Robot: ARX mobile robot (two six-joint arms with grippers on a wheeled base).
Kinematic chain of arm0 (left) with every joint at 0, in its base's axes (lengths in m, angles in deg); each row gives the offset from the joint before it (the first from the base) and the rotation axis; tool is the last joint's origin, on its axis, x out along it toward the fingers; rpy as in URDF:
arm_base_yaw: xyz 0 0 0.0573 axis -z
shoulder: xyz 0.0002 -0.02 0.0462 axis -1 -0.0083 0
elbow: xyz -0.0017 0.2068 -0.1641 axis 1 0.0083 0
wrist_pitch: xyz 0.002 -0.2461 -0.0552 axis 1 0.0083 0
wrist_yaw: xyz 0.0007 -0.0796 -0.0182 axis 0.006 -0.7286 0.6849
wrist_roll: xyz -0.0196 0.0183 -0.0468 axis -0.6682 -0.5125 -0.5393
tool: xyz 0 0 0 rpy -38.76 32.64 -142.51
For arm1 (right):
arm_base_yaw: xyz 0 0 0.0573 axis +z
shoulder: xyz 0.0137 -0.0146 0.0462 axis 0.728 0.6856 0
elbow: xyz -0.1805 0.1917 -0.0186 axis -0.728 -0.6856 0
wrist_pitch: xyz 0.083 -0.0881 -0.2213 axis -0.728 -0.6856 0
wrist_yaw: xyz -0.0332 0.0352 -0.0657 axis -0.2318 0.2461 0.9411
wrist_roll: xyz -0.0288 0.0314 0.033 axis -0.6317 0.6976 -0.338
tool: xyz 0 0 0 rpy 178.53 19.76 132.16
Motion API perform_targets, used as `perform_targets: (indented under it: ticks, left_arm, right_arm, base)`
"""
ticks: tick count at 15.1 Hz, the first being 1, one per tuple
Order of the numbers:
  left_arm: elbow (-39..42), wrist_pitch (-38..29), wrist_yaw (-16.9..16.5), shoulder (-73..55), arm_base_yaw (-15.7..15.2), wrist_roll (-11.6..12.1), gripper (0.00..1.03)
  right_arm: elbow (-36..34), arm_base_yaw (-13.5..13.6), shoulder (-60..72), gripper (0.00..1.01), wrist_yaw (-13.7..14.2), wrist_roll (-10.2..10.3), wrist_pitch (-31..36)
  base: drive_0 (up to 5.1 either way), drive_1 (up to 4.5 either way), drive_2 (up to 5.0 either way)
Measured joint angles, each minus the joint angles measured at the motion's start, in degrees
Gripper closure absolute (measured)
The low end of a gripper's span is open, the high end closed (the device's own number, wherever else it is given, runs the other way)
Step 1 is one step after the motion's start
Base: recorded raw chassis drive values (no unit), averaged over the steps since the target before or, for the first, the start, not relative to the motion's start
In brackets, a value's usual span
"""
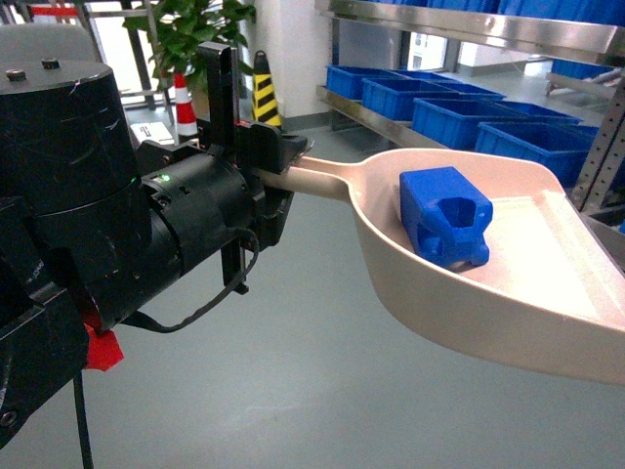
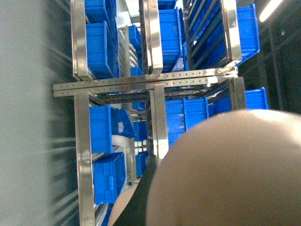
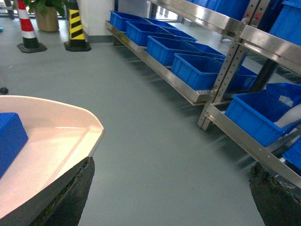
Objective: Place part in tray to right shelf
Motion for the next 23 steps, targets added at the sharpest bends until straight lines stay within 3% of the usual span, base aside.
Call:
perform_targets:
  ticks: [23]
  left_arm:
    - [0.00, 0.00, 0.11, 0.00, 0.13, 0.00, 0.90]
  right_arm:
    - [0.00, 0.00, -0.02, 0.03, 0.02, 0.00, 0.00]
  base:
    - [-1.6, -1.62, -1.6]
